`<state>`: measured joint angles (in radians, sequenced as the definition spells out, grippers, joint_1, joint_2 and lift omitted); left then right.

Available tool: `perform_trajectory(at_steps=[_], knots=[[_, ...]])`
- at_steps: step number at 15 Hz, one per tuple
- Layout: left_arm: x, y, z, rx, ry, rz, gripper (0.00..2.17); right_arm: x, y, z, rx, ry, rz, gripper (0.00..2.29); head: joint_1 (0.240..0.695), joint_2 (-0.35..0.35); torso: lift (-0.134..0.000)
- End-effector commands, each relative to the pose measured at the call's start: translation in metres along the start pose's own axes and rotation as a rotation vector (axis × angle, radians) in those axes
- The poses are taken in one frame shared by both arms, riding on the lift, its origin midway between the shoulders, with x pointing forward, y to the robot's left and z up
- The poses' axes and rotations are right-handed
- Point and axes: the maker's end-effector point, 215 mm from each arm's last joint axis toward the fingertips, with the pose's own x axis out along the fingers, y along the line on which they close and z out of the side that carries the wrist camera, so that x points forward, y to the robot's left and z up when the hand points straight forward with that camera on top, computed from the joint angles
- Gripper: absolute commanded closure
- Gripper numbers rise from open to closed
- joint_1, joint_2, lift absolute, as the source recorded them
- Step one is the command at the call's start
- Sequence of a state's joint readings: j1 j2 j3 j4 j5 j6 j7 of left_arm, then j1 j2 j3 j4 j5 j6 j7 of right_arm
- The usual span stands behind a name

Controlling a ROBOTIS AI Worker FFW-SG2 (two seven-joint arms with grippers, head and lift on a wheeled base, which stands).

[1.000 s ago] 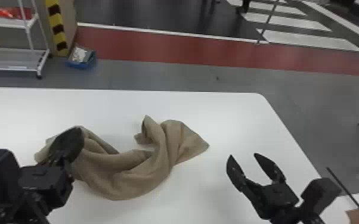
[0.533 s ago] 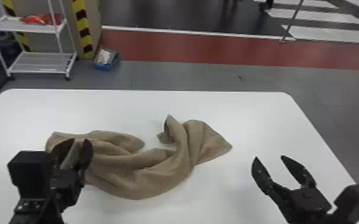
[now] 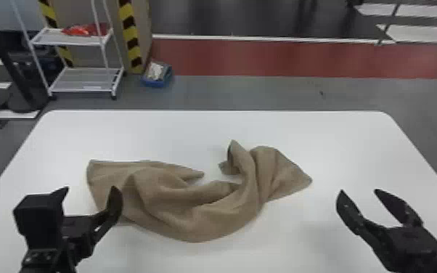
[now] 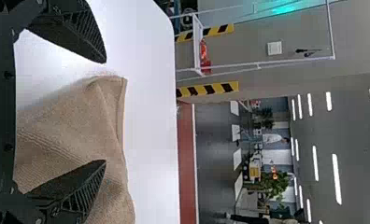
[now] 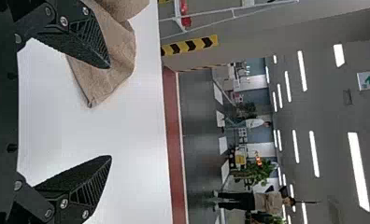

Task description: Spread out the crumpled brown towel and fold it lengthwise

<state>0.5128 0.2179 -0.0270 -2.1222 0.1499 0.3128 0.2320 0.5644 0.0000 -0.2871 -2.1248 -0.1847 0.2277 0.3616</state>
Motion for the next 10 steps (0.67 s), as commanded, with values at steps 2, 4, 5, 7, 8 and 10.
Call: perform_trajectory(at_steps=[2,4,5,7,8,10], knots=[[0.003,-0.002,-0.012,-0.012,0.025,-0.034,0.09,0.005,-0.001,0.010,-0.004,0.014,-0.002,0.22,0.695,-0.029,-0.125],[0.010,-0.010,-0.017,-0.012,0.041,-0.060,0.15,0.002,-0.001,0.009,-0.005,0.015,-0.003,0.22,0.695,-0.033,-0.125],[0.010,-0.015,-0.019,-0.014,0.045,-0.080,0.17,0.001,-0.003,0.007,-0.003,0.020,-0.005,0.22,0.695,-0.038,-0.125],[0.009,-0.026,-0.022,-0.023,0.055,-0.107,0.19,-0.002,-0.008,0.004,-0.003,0.025,-0.014,0.22,0.695,-0.049,-0.125],[0.009,-0.027,-0.026,-0.020,0.069,-0.109,0.21,-0.002,-0.008,0.004,0.001,0.025,-0.014,0.22,0.695,-0.056,-0.125],[0.006,-0.028,-0.032,-0.014,0.090,-0.114,0.21,-0.002,-0.008,0.005,-0.001,0.024,-0.015,0.22,0.695,-0.071,-0.125]])
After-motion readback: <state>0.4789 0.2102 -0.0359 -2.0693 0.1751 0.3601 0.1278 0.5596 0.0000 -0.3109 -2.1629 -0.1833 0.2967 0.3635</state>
